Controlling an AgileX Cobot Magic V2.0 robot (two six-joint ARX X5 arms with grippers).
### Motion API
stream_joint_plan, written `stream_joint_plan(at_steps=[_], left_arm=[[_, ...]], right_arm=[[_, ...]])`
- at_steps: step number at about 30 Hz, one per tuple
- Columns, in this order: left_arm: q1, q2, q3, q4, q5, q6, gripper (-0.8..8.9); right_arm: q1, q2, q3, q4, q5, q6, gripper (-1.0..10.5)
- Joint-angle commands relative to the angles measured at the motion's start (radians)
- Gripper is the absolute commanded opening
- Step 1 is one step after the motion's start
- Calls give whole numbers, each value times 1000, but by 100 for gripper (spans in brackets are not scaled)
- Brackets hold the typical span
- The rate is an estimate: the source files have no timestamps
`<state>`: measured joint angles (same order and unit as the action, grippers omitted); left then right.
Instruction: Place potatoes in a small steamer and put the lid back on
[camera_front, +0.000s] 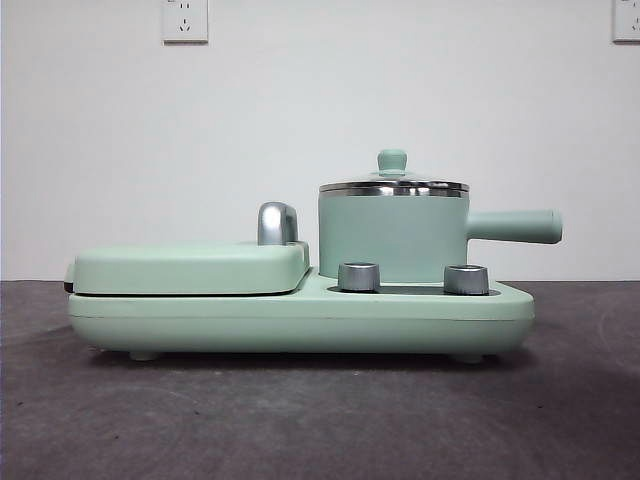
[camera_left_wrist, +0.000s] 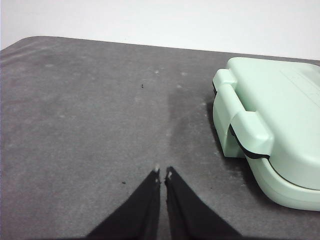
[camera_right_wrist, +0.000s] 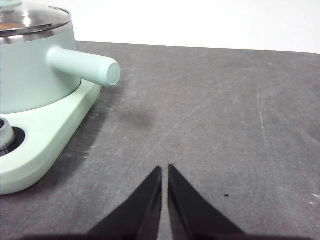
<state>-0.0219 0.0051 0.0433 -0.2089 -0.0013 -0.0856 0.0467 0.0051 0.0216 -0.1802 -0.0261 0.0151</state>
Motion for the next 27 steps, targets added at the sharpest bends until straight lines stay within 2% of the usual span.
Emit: stream_joint_plan(at_steps=[1, 27], left_arm=[[2, -2, -17, -3, -2, 14, 24], [2, -2, -17, -3, -2, 14, 24]], right_arm=[[3, -2, -10, 20, 1, 10, 17], [3, -2, -10, 26, 1, 10, 17]])
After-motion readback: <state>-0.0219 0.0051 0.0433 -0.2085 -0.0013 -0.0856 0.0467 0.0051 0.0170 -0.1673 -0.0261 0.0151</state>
